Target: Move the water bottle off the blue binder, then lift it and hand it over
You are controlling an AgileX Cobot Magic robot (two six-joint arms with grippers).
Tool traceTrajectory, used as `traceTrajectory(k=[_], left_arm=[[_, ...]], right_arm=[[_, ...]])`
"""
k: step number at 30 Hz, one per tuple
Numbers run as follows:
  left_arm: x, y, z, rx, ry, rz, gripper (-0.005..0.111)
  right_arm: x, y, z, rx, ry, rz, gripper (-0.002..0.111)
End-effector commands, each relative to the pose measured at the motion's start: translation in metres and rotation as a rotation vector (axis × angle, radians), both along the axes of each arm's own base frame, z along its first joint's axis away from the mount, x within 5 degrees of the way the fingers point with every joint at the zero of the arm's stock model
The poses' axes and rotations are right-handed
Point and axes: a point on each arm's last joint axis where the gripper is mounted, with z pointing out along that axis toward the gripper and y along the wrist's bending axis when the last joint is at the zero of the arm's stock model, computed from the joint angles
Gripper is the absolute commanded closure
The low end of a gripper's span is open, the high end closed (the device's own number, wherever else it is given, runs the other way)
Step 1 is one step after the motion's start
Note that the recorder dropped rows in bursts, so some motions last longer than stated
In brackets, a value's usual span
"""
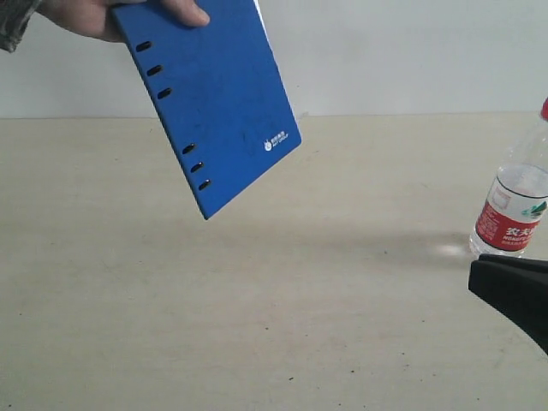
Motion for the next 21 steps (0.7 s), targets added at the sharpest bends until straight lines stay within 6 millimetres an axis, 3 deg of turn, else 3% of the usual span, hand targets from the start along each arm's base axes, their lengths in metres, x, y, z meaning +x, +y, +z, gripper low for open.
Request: traceTrajectory(k=[1, 4, 8, 13, 21], left_arm=[[-0.020, 0.000, -0.036, -0.059, 0.004, 0.005, 0.102], [-0.031, 0.006, -0.056, -0.173, -0.041, 0.066, 0.102], [-0.026, 0.008, -0.077, -0.262, 0.031, 0.095, 0.102], [-0.017, 0.015, -0.080, -0.330, 0.090, 0.177, 0.102], [-0.015, 0.034, -0.077, -0.410, 0.042, 0.378, 0.102]], right_arm=[[0.000, 0.000, 0.000, 0.002, -0.004, -0.001, 0.109], [0.000, 0.000, 0.000, 0.002, -0.004, -0.001, 0.109], [0.000, 0.000, 0.000, 0.001, -0.007, -0.006, 0.109], [-0.001, 0.000, 0.000, 0.004, -0.004, 0.001, 0.109], [-0.001, 0.000, 0.000, 0.003, -0.006, 0.001, 0.109]])
